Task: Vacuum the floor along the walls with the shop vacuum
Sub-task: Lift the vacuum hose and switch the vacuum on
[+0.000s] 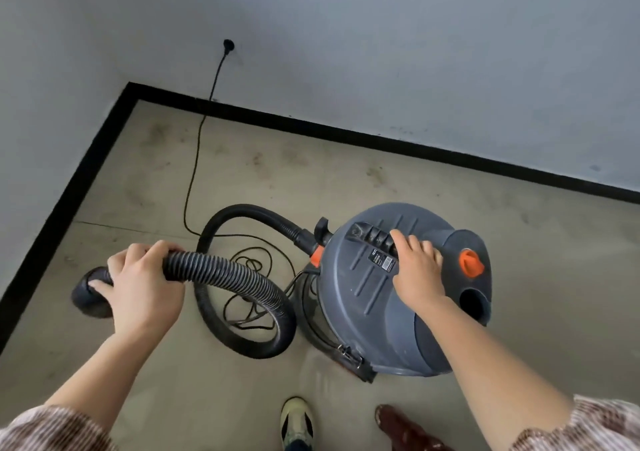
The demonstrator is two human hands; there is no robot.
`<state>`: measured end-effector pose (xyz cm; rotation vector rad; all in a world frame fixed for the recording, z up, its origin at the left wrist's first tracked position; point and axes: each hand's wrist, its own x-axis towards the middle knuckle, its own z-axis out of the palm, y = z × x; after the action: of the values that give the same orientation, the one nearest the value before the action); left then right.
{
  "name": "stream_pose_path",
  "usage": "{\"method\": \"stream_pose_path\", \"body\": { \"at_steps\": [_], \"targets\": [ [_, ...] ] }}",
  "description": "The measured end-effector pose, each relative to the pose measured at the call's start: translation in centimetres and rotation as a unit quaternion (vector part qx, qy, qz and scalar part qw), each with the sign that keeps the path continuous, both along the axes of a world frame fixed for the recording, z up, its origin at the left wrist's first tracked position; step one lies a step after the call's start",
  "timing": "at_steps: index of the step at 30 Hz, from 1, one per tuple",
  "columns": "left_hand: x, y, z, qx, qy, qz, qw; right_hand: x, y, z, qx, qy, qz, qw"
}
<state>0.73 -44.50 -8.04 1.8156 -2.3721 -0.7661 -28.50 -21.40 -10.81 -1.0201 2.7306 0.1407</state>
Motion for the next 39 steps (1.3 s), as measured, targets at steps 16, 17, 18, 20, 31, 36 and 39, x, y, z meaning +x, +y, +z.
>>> {"method": "stream_pose_path", "body": {
  "at_steps": [16, 17, 18, 20, 31, 36, 39],
  "targets": [
    [-9.2, 7.3, -0.7, 0.034, -0.031, -0.098, 0.994, -1.5, 11.1, 2.1, -0.121, -0.118, -0.086, 0.982],
    [-9.4, 7.6, -0.6, 0.039, -0.034, -0.100, 0.994, -1.6, 11.6, 2.6, -0.176, -0.080, -0.140, 0.971],
    [-9.6, 7.8, -0.5, 0.043, -0.037, -0.103, 0.993, -1.9, 12.2, 3.0, -0.217, -0.029, -0.206, 0.954],
    [-10.0, 8.0, -0.3, 0.046, -0.046, -0.112, 0.992, -3.0, 13.8, 3.8, -0.238, 0.030, -0.343, 0.908],
    [-12.3, 9.9, 1.4, 0.029, -0.063, -0.167, 0.984, 0.5, 20.5, 5.2, -0.067, -0.188, -0.357, 0.912],
    [-12.7, 10.1, 2.3, 0.030, -0.061, -0.188, 0.980, 4.1, 22.5, 4.4, -0.068, -0.130, -0.274, 0.951],
    [-12.4, 10.0, 2.3, 0.033, -0.062, -0.189, 0.979, 4.2, 22.7, 4.3, -0.089, -0.102, -0.267, 0.954]
  ]
}}
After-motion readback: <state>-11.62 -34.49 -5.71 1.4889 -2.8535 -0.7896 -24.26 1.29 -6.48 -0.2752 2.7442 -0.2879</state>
